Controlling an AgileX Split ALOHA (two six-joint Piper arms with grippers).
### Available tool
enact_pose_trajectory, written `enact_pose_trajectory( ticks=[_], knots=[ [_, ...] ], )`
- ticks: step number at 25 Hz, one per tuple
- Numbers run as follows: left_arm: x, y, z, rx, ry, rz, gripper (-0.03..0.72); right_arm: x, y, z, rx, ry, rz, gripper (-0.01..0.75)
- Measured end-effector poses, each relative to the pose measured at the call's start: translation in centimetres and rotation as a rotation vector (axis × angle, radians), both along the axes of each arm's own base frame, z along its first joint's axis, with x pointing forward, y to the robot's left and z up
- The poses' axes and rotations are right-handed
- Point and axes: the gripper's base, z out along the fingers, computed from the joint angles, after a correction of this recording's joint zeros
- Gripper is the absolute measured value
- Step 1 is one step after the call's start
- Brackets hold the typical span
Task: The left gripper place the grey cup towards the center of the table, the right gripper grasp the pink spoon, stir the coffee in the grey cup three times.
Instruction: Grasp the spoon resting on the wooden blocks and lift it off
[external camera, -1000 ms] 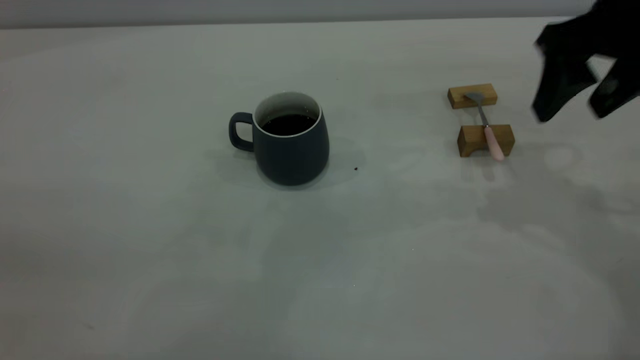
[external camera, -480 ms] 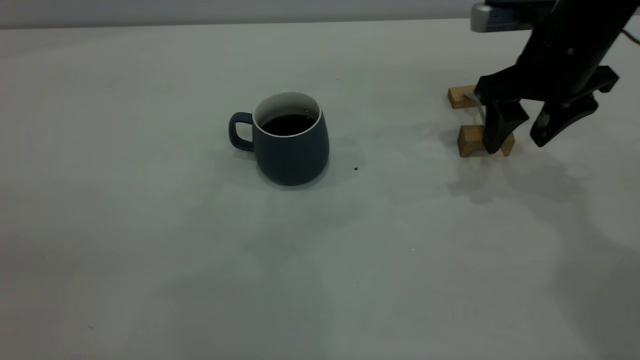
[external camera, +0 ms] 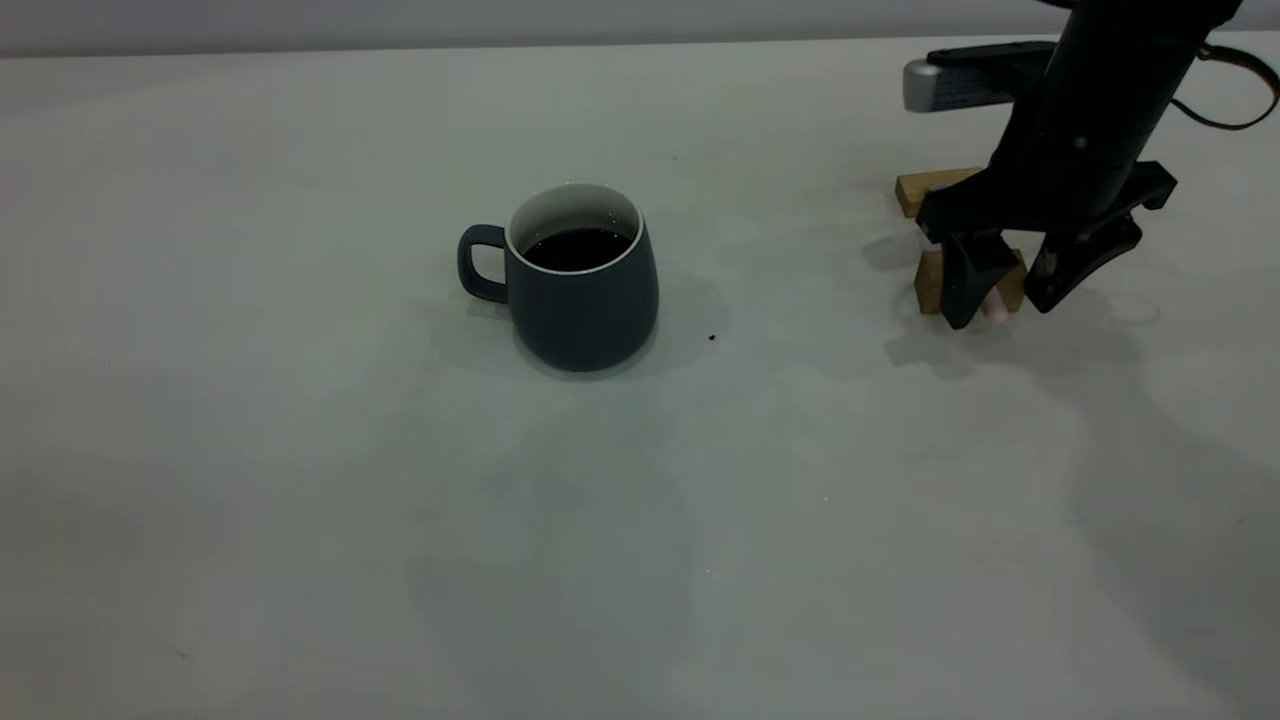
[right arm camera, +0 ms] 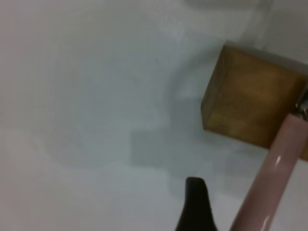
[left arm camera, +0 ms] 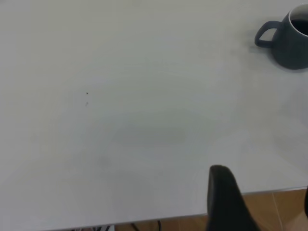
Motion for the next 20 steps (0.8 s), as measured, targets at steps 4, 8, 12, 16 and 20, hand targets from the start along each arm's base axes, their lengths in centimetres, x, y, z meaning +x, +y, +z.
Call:
enact_pose_trajectory(
  ticks=[4,8,12,16,20],
  knots=[
    [0.0,0.0,0.0,0.000,0.000,0.000,0.461,0.0,0.0,-0.2,-0.006,0.006,0.007,0.531],
    [0.0,0.0,0.0,0.000,0.000,0.000,0.461,0.1,0.0,-0.1,-0.006,0.001,0.005,0.354],
    [0.0,0.0,0.0,0.000,0.000,0.000,0.461,0.3,0.0,0.2,-0.007,0.020,0.012,0.135],
    [0.0,0.0,0.0,0.000,0.000,0.000,0.461,1.3,0.4,2.7,0.004,0.033,0.027,0.136],
    [0.0,0.0,0.0,0.000,0.000,0.000,0.461,2.2,1.7,7.2,0.092,0.045,-0.001,0.136]
  ],
)
